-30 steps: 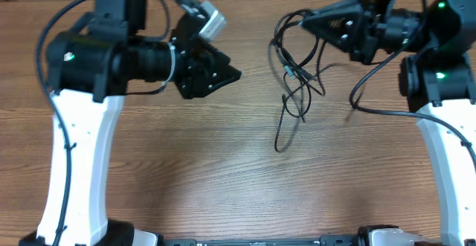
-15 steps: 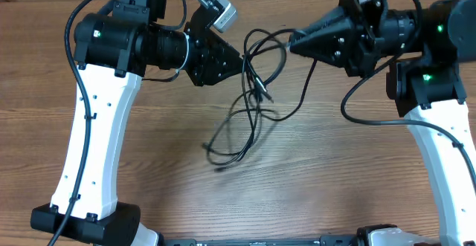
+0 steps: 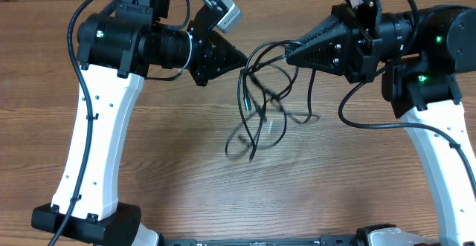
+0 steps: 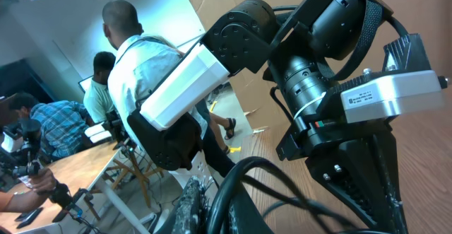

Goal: Untangle cables

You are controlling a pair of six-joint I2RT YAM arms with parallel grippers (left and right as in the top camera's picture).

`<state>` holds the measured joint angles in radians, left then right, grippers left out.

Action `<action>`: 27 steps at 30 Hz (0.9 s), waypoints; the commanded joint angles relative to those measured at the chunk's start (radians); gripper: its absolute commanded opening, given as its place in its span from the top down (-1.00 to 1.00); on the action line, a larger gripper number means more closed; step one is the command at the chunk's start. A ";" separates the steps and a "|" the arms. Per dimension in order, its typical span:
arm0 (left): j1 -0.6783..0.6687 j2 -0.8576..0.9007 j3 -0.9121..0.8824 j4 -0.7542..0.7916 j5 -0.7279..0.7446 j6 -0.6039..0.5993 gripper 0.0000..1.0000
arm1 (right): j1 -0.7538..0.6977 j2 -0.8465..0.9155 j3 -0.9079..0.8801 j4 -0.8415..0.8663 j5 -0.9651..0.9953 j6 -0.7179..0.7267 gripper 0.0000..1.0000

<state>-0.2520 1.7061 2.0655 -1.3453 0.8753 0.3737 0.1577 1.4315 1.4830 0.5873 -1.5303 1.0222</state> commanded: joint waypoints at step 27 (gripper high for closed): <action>-0.013 0.000 0.011 -0.116 0.169 0.253 -0.28 | -0.043 0.106 0.016 -0.005 0.006 -0.046 0.92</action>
<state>-0.2543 1.7069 2.0655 -1.4815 0.9661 0.5621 0.0895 1.5501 1.4830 0.5785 -1.5299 0.9745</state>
